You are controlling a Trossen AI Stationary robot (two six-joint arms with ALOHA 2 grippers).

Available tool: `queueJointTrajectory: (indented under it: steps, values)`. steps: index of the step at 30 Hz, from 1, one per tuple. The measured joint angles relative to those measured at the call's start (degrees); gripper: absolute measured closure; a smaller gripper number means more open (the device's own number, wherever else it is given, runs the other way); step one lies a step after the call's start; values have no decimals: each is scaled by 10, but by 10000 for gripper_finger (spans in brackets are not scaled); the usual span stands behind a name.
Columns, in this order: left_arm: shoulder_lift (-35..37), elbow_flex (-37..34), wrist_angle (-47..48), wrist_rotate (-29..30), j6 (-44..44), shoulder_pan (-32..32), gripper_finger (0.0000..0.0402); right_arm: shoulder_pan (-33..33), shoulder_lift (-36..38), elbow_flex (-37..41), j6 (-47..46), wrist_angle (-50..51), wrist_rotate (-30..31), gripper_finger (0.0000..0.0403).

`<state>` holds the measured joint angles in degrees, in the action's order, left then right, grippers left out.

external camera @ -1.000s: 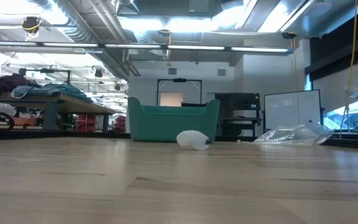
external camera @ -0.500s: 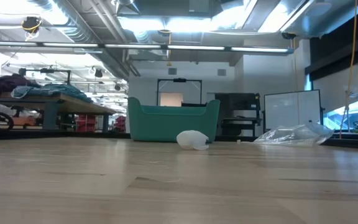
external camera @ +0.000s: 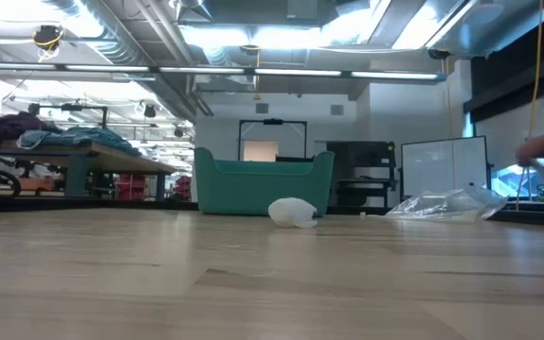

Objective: Roll bandage
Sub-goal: Roll the bottom white bandage

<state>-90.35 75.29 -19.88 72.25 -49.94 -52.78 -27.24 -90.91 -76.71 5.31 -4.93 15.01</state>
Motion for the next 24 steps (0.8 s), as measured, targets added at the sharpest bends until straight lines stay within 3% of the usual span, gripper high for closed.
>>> queueJointTrajectory:
  steps: [3, 6, 14, 18, 24]
  values:
    - [0, 0, 0, 0, 0, 0, 361, 0, -6, 0, 5, -16, -18, 158]
    - [0, 0, 0, 0, 0, 0, 361, 4, -17, -1, 20, -16, -15, 202]
    - [0, 0, 0, 0, 1, -1, 361, 6, -19, 0, 39, -12, 0, 388]
    - [0, 0, -5, 5, 1, -1, 361, -10, -26, 0, 42, -21, 41, 384]
    - [-1, 0, -21, 64, -5, 15, 361, -43, -39, 0, 59, -42, 66, 393]
